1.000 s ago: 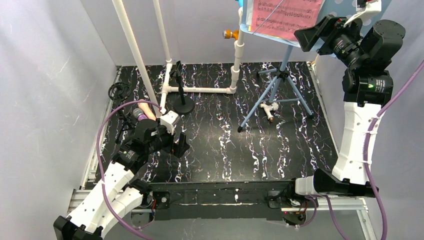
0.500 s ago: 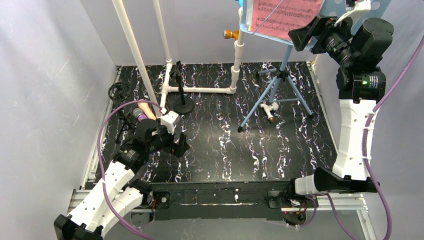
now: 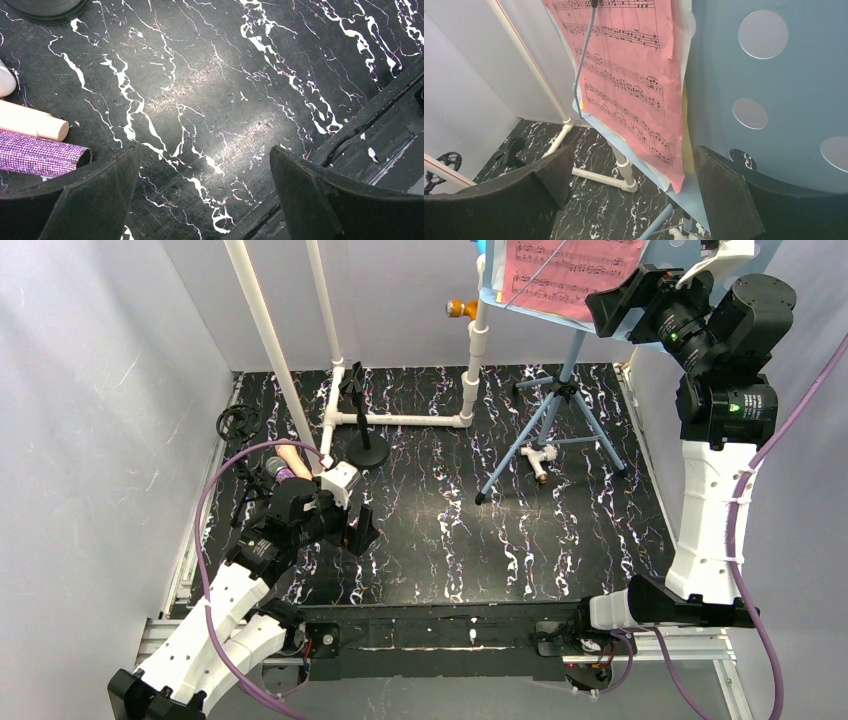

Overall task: Pack up the instrument practice props
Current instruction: Pick up the sheet music from the music stand.

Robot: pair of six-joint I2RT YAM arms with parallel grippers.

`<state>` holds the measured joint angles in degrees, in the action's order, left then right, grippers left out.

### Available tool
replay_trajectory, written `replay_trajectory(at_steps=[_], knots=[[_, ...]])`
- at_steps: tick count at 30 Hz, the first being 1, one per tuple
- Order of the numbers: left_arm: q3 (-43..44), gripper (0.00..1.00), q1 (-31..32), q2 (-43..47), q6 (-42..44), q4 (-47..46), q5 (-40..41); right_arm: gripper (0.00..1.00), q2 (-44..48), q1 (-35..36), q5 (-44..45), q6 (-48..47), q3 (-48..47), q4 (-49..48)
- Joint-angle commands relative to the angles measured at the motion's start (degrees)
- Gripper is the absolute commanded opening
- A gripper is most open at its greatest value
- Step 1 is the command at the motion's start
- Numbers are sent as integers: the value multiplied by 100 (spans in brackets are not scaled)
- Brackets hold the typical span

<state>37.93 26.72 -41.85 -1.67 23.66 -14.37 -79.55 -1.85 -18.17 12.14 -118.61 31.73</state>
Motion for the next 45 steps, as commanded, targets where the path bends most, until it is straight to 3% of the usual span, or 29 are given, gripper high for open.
replay_trajectory(at_steps=[1, 12, 17, 38, 45], knots=[[80, 100, -35, 10, 35, 86, 4, 98, 1, 0, 204, 14, -137, -185], [80, 100, -31, 1, 44, 86, 5, 96, -148, 0, -364, 294, -20, -359], [82, 100, -33, 1, 44, 86, 4, 90, -102, 0, -423, 303, -50, -331], [83, 100, -35, -1, 46, 93, -7, 89, 213, -158, -785, 497, 279, -319], [83, 100, -32, 19, 45, 95, 9, 93, 141, -168, -134, 173, -6, -174]])
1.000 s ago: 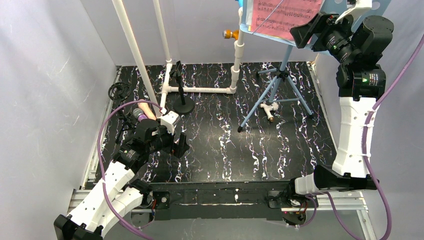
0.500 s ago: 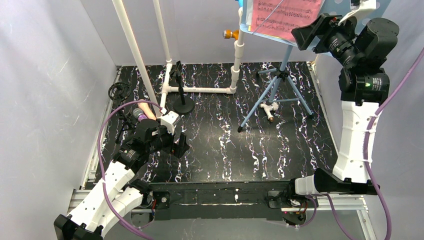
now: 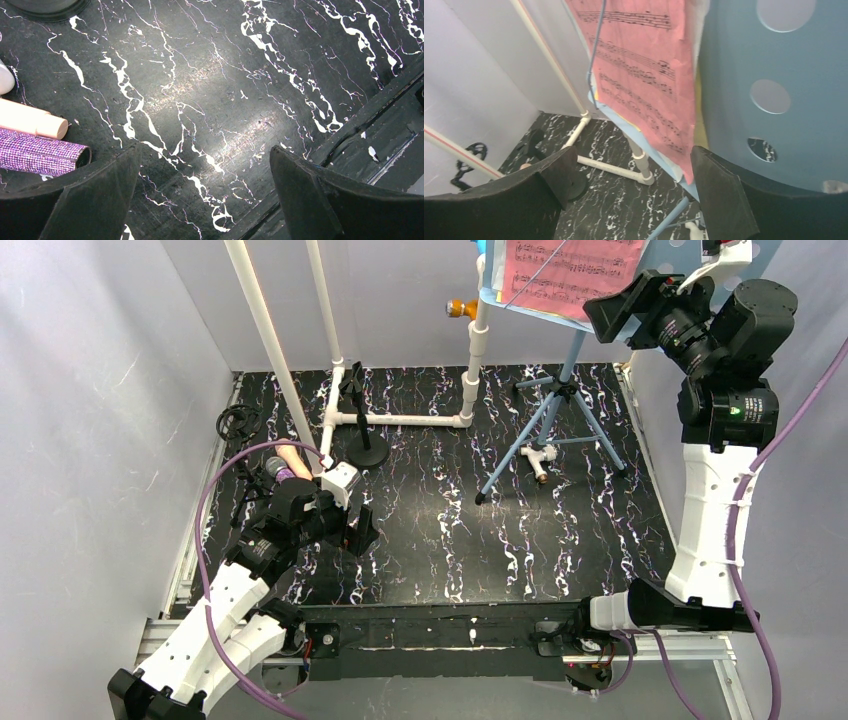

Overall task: Pack up the instrument practice props
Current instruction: Pick up the sheet music from the music stand.

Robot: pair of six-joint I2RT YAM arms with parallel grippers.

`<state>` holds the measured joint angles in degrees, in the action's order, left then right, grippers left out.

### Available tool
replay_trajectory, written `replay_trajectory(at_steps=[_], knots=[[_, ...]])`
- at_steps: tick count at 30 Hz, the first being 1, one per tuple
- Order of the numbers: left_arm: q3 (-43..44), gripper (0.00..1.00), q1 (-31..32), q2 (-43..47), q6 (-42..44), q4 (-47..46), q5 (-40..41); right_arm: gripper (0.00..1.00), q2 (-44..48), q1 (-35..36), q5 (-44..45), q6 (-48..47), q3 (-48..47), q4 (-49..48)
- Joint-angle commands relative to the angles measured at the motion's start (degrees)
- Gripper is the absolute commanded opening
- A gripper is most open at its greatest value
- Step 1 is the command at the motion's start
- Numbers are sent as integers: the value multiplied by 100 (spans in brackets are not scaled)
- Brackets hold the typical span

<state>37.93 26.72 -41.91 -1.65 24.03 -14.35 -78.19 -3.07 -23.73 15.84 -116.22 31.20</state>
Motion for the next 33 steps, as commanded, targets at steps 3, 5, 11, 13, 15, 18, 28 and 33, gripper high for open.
replay_trajectory(at_steps=[3, 5, 11, 13, 15, 18, 28, 33], knots=[[90, 100, -35, 9, 45, 58, -15, 94, -26, -53, 573, -223, -232, -119], [80, 100, -35, 20, 49, 58, -9, 94, -69, -49, 567, -190, -194, -139], [83, 100, -35, 34, 43, 67, 11, 94, -202, -53, 167, -6, -122, -307], [83, 100, -35, 40, 44, 65, 11, 94, -230, -53, -21, 65, -96, -375], [82, 100, -35, 43, 47, 67, 15, 93, -240, -51, -238, 113, -85, -431], [83, 100, -35, 54, 43, 67, 20, 91, -210, -46, -491, 163, -130, -472], [80, 100, -35, 34, 42, 75, 24, 91, -201, -53, -574, 198, -85, -516], [85, 100, -35, 21, 45, 75, 15, 95, -162, -52, 225, -132, -325, -230]])
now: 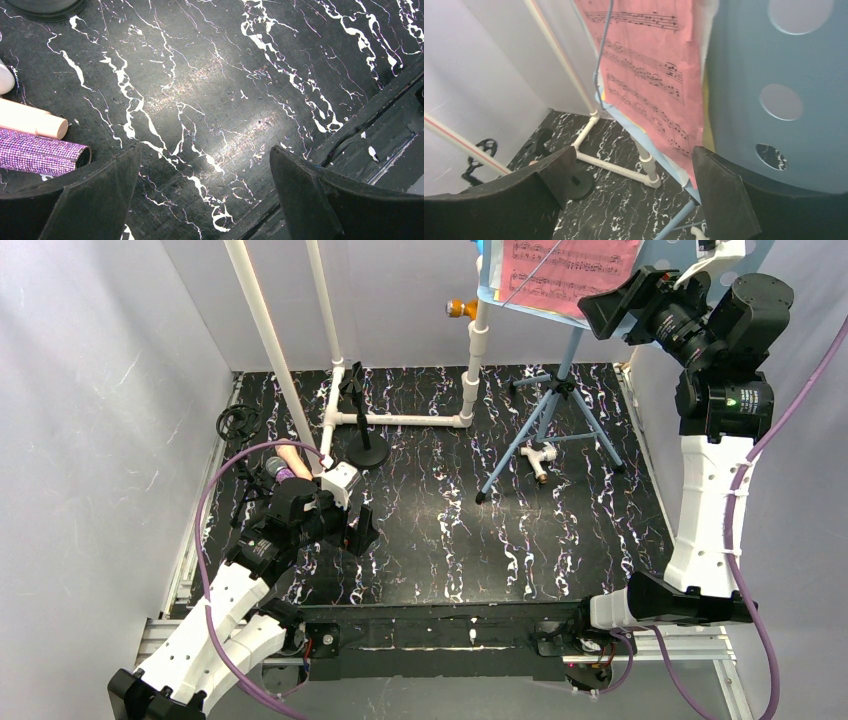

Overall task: Pack up the instrument practice props
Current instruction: Pick up the sheet music from the music stand.

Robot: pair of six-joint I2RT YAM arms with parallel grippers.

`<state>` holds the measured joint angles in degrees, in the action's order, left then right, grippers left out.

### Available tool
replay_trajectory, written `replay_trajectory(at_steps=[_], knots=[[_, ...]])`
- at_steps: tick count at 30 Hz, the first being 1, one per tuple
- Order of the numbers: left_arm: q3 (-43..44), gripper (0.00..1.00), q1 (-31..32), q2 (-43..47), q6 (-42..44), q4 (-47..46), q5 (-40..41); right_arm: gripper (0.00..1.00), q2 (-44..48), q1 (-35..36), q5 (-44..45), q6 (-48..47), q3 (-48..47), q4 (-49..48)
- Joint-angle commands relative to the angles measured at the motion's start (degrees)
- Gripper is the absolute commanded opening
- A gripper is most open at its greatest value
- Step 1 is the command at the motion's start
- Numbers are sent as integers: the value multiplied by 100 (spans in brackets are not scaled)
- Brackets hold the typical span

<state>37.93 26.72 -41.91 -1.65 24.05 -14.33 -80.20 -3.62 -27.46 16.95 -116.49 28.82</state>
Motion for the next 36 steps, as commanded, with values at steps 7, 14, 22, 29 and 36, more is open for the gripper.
replay_trajectory(at_steps=[7, 14, 22, 29, 36], knots=[[83, 100, -34, 16, 47, 73, 18, 95, -14, 2, 782, -252, -271, 25], [81, 100, -31, 14, 42, 73, 18, 95, -133, 1, 409, -82, -225, -130], [91, 100, -35, -6, 50, 73, 14, 87, -62, 1, -192, 45, -277, -239], [85, 100, -35, -44, 46, 73, 18, 83, -196, 2, -26, 184, -312, -346], [89, 100, -34, -85, 51, 71, 26, 67, -471, 203, 114, 7, -572, -484]])
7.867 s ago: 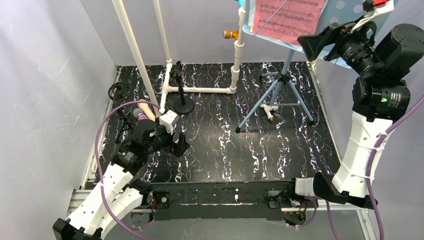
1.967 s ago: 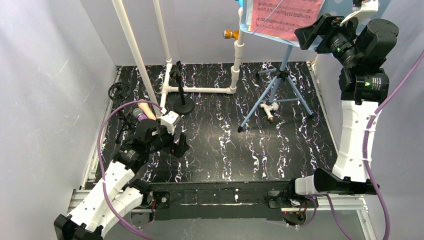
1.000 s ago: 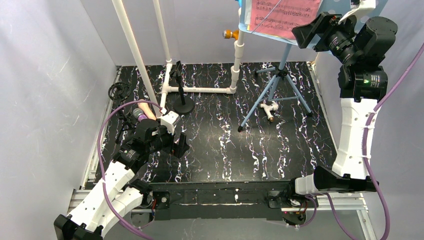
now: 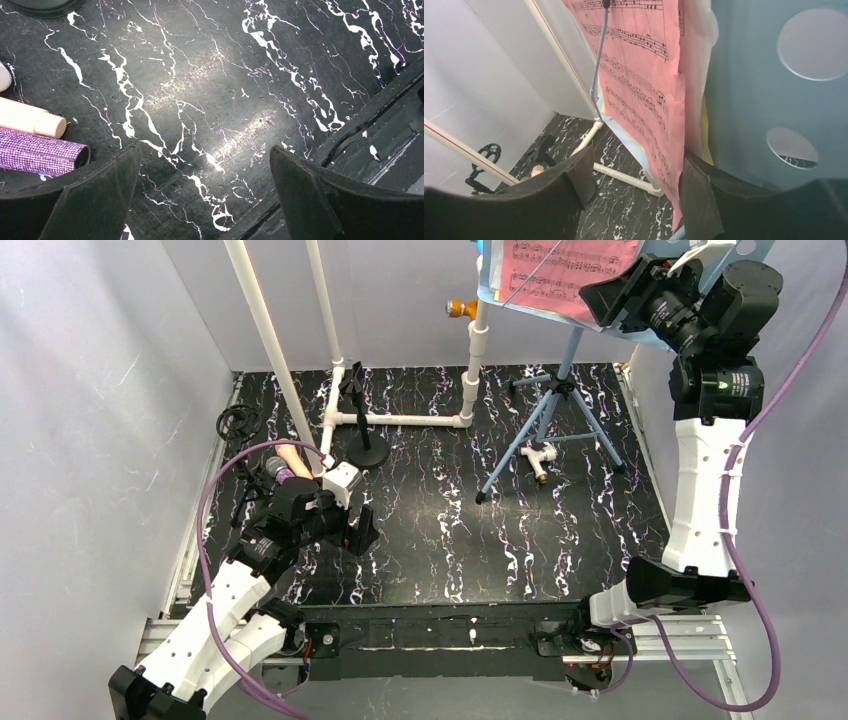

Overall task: Pack up the instrument practice props
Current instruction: Pick up the sheet music from the music stand.

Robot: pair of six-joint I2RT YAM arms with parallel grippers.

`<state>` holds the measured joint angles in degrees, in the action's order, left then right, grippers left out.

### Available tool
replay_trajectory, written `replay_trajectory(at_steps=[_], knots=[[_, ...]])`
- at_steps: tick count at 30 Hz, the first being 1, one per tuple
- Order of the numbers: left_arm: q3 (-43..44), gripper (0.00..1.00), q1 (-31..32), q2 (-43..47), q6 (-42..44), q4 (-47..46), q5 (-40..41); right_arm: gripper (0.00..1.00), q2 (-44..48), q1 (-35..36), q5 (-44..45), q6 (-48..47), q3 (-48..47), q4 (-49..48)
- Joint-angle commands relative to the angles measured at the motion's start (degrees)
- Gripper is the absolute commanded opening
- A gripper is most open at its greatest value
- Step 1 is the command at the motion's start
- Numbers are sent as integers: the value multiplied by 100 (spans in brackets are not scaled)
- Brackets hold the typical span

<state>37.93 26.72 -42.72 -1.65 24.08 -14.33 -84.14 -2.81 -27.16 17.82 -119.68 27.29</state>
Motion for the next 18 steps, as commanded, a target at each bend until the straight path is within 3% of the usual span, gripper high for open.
replay_trajectory(at_steps=[1, 18], knots=[[91, 100, -35, -8, 51, 71, 26, 64, -89, 149, 53, -97, -249, -348], [83, 100, -28, -33, 60, 71, 44, 43, -637, 272, 463, -462, -996, -595]])
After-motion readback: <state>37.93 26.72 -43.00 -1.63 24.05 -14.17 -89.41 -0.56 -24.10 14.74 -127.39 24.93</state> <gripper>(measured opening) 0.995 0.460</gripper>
